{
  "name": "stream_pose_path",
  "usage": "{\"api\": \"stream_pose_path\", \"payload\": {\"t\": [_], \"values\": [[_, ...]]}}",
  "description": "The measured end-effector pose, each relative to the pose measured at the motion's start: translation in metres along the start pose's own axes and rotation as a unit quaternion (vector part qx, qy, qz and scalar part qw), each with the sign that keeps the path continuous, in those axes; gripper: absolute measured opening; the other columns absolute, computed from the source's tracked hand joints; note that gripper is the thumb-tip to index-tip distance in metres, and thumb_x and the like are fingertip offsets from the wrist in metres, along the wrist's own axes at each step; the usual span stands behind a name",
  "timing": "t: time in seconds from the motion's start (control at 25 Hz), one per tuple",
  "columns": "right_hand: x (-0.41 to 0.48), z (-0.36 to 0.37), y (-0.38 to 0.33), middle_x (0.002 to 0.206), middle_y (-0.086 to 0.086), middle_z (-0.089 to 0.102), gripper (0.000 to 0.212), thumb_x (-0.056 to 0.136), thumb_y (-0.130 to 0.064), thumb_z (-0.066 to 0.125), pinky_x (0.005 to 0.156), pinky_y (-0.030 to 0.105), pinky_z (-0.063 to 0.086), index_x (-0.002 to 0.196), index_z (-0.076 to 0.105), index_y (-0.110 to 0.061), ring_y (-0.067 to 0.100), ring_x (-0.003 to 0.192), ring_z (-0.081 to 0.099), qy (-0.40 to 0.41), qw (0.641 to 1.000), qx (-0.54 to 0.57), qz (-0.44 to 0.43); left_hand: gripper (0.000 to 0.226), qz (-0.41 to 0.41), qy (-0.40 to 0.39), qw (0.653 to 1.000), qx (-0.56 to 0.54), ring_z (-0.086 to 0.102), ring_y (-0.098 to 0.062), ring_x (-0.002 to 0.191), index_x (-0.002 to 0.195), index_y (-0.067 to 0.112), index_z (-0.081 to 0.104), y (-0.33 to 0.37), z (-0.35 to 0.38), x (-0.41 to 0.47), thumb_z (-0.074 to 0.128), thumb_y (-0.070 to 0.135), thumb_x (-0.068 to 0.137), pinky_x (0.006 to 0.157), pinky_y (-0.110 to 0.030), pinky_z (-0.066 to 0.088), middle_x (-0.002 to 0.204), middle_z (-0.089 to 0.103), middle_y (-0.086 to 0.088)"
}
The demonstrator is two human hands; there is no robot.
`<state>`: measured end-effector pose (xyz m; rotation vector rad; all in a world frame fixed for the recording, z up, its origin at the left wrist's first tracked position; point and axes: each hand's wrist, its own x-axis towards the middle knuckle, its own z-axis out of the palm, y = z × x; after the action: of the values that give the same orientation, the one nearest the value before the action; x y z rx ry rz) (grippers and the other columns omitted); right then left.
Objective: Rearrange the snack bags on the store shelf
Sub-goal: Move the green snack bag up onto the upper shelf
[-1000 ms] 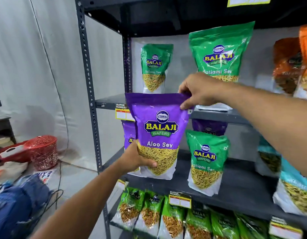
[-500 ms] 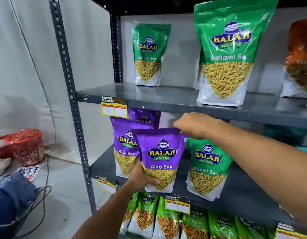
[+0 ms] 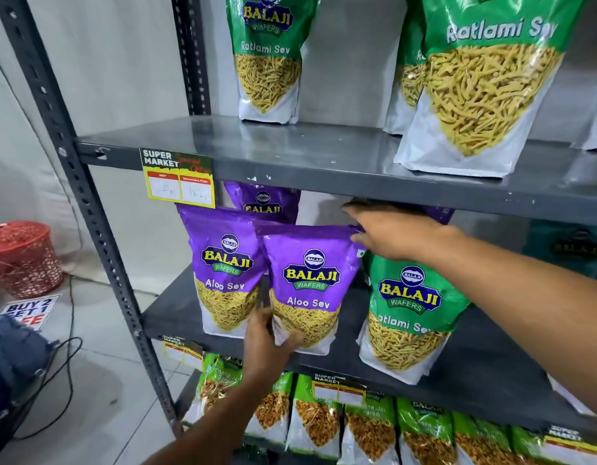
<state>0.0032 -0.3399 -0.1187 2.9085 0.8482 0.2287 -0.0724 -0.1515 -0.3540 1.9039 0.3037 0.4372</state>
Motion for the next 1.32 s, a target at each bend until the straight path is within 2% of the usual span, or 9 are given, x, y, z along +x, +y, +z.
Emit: {"api": "stream_pose_path", "payload": {"t": [0.08,0.16,0.32,0.48,0.72,0.84,1.08,1.24,1.32], "values": [[-0.014,0.002,0.015,0.157,0.006,0.022,0.070,0.088,-0.043,0.051,0.115,0.038,0.025,0.145,0.014,-0.027,0.027,0.142,0.026,0.013,0.999,0.022,0.025,0.067,0.097,0.038,0.993,0.062,0.057,-0.024,0.120,0.113,0.019,0.048,-0.003,0.013,-0.045,0.093,0.019,0.064,0.091,-0.020,0.047,0.134,0.056,-0.011],[-0.033,0.007,0.037,0.158,0.005,0.020,0.081,0.084,-0.052,0.052,0.115,0.039,0.027,0.147,0.006,-0.028,0.026,0.142,0.026,0.017,0.998,0.016,0.052,0.085,0.144,-0.069,0.985,0.068,0.046,-0.016,0.131,0.131,0.027,0.038,0.002,0.032,-0.073,0.092,0.030,0.065,0.104,-0.028,0.045,0.150,0.043,-0.007],[-0.069,0.007,0.080,0.140,0.000,0.051,0.074,0.070,-0.064,0.059,0.100,0.039,0.045,0.134,0.036,-0.036,0.025,0.123,0.050,-0.031,0.991,0.006,0.127,0.122,0.074,-0.269,0.960,0.035,0.019,-0.003,0.141,0.154,0.023,0.009,0.024,0.079,-0.054,0.092,0.031,0.065,0.116,-0.017,0.020,0.156,0.020,0.012],[-0.093,0.021,0.104,0.115,0.004,0.068,0.044,0.070,-0.042,0.072,0.088,0.031,0.047,0.111,0.063,-0.027,0.026,0.103,0.061,0.030,0.981,0.083,0.172,0.147,0.035,-0.318,0.947,0.039,0.034,-0.018,0.144,0.155,0.008,0.005,0.037,0.121,-0.021,0.100,0.020,0.043,0.117,-0.032,0.031,0.154,0.038,-0.002],[-0.114,0.084,0.105,0.103,0.007,0.071,0.018,0.079,-0.009,0.070,0.086,0.029,0.056,0.097,0.069,-0.014,0.007,0.081,0.068,0.153,0.779,0.563,0.229,0.108,0.027,-0.272,0.962,0.019,0.059,-0.017,0.114,0.138,0.013,0.042,0.037,0.140,-0.011,0.098,0.006,0.045,0.090,-0.019,0.041,0.124,0.063,-0.001],[-0.113,0.092,0.093,0.096,0.004,0.070,0.010,0.084,-0.009,0.063,0.067,0.014,0.056,0.091,0.067,-0.015,-0.001,0.071,0.068,0.162,0.737,0.612,0.237,0.091,0.021,-0.260,0.965,0.019,0.060,-0.016,0.103,0.126,0.014,0.052,0.044,0.131,-0.025,0.099,0.012,0.047,0.085,-0.023,0.044,0.114,0.067,0.000],[-0.123,0.087,0.082,0.090,0.008,0.072,0.003,0.085,-0.014,0.063,0.077,0.040,0.057,0.087,0.065,-0.013,0.022,0.078,0.070,0.258,0.657,0.634,0.315,0.075,0.032,-0.272,0.961,-0.033,0.073,-0.016,0.096,0.096,0.029,0.063,0.053,0.104,-0.074,0.101,0.022,0.032,0.087,-0.045,0.060,0.102,0.076,0.003],[-0.149,0.078,0.062,0.094,0.011,0.071,0.008,0.086,-0.018,0.062,0.076,0.044,0.057,0.077,0.062,-0.018,0.027,0.081,0.069,0.295,0.638,0.617,0.354,0.055,0.052,-0.295,0.952,-0.067,0.071,0.007,0.080,0.088,0.028,0.064,0.064,0.076,-0.116,0.097,0.006,0.050,0.069,-0.013,0.056,0.087,0.077,0.020],[-0.161,0.070,0.048,0.093,0.010,0.071,0.009,0.086,-0.020,0.062,0.079,0.050,0.057,0.077,0.062,-0.018,0.029,0.083,0.069,0.295,0.637,0.619,0.353,0.054,0.070,-0.301,0.948,-0.073,0.073,0.004,0.084,0.094,0.023,0.067,0.066,0.065,-0.132,0.098,0.010,0.052,0.072,-0.016,0.057,0.091,0.078,0.019]]}}
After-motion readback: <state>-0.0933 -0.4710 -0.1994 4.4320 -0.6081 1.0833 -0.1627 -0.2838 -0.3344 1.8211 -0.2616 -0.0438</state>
